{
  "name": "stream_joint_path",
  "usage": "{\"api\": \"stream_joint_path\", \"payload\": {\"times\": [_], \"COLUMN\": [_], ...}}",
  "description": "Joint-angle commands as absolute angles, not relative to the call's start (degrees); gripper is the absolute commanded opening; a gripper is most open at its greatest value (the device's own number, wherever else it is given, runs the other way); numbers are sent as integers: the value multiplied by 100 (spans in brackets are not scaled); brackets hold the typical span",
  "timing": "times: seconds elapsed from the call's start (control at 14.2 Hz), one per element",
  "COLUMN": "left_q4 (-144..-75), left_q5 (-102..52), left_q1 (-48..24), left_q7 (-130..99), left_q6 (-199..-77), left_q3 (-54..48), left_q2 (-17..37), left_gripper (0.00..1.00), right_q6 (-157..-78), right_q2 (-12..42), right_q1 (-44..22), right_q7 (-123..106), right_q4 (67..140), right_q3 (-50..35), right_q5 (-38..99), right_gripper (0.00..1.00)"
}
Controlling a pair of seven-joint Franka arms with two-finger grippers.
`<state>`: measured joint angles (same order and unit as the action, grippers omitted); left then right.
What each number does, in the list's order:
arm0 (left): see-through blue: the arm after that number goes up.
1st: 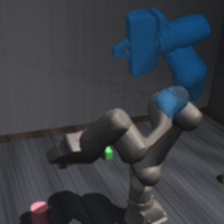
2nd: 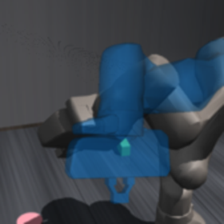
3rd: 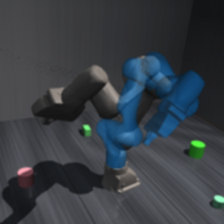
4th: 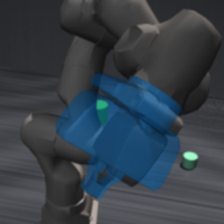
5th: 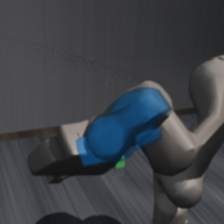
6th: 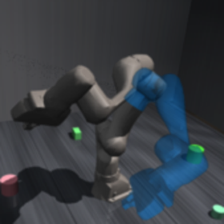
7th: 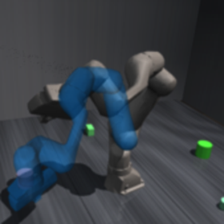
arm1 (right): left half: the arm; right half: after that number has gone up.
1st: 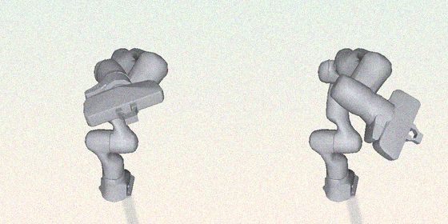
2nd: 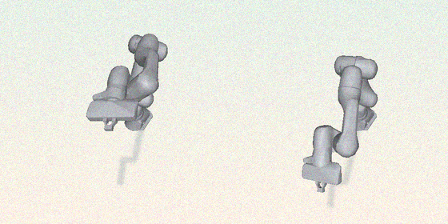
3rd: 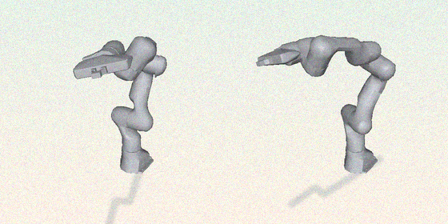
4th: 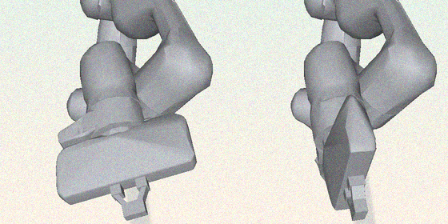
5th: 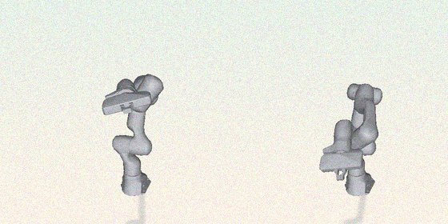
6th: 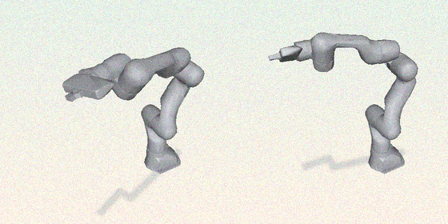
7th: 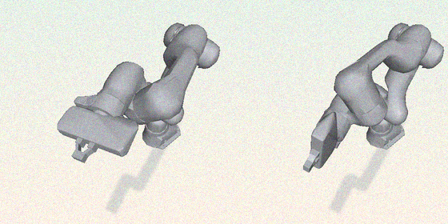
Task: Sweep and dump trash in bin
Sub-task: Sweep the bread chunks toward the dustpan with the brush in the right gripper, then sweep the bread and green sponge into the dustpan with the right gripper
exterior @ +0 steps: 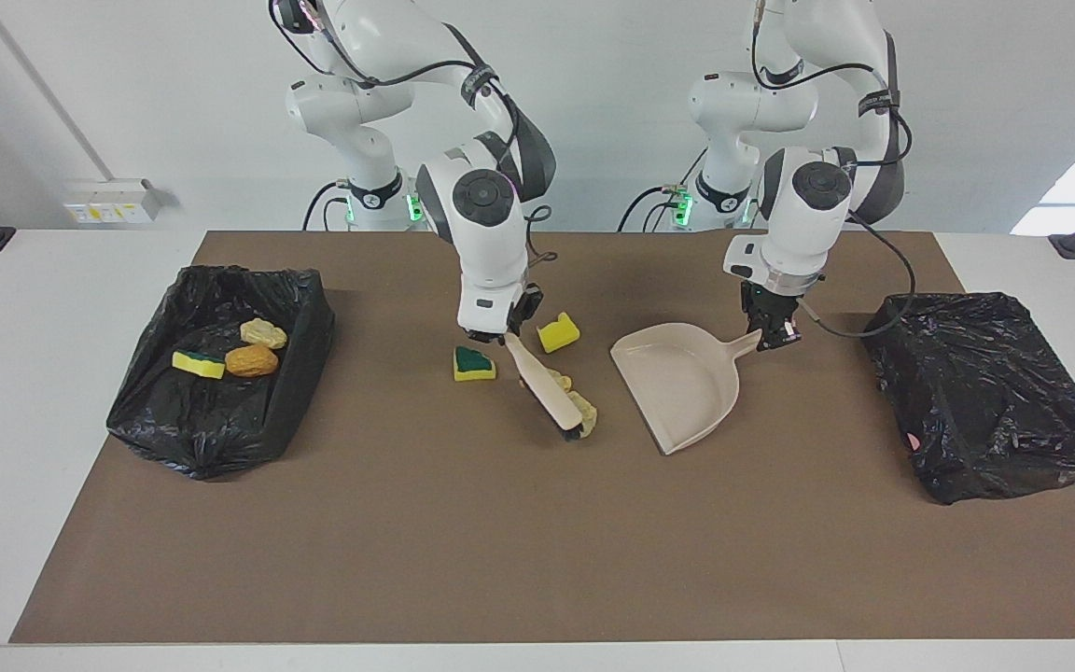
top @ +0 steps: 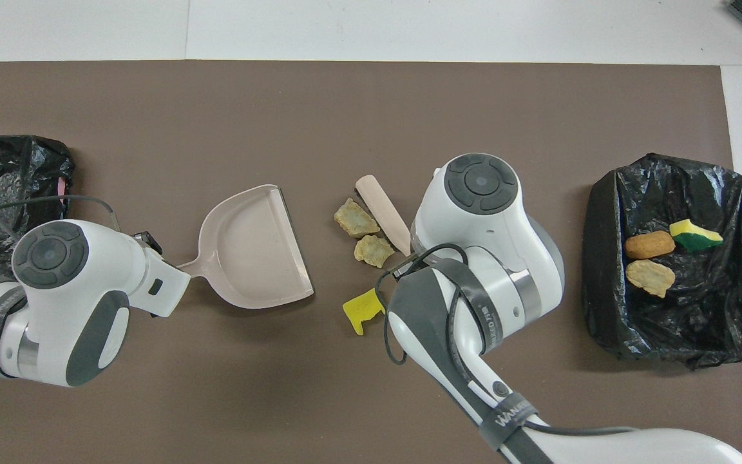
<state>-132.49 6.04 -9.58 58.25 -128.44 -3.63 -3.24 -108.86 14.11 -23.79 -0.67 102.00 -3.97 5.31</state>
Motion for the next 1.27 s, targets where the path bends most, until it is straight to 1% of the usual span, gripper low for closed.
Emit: {"api": "stream_joint_path", "payload": {"times": [0.0, 0.21, 0.35, 0.49, 0.63, 0.7, 0.91, 1.05, 1.2], "left_q4": [-13403, -13395, -13368, -13359, -13359, -13359, -13359, -13359, -13359], "left_q5": [650, 650, 650, 642, 642, 642, 642, 642, 642], "left_q1": [-1125, -1195, -1440, -1730, -1907, -1907, -1899, -1890, -1890], "left_q7": [5704, 5678, 5329, 5055, 4721, 4702, 4702, 4702, 4693], "left_q6": [-12858, -12911, -12929, -12929, -12955, -12955, -12946, -12938, -12946], "left_q3": [-325, -343, -343, -343, -343, -343, -343, -343, -343], "left_q2": [-448, -439, -439, -405, -299, -299, -299, -299, -299], "left_gripper": [0, 0, 0, 0, 0, 0, 0, 0, 0], "right_q6": [-10609, -10591, -10792, -11378, -12195, -12347, -12436, -12716, -12806], "right_q2": [863, 554, 300, -156, -709, -842, -748, -485, -203], "right_q1": [-2101, -1916, -1986, -2004, -2004, -1978, -2003, -2074, -2258], "right_q7": [665, 1901, 2704, 3303, 3331, 3261, 3208, 3217, 3321], "right_q4": [10633, 11099, 11546, 12396, 13433, 13699, 13702, 13650, 13317], "right_q3": [-431, -404, -404, -422, -431, -431, -431, -448, -448], "right_q5": [659, 642, 598, 545, 545, 545, 545, 554, 571], "right_gripper": [0, 0, 0, 0, 0, 0, 0, 0, 0]}}
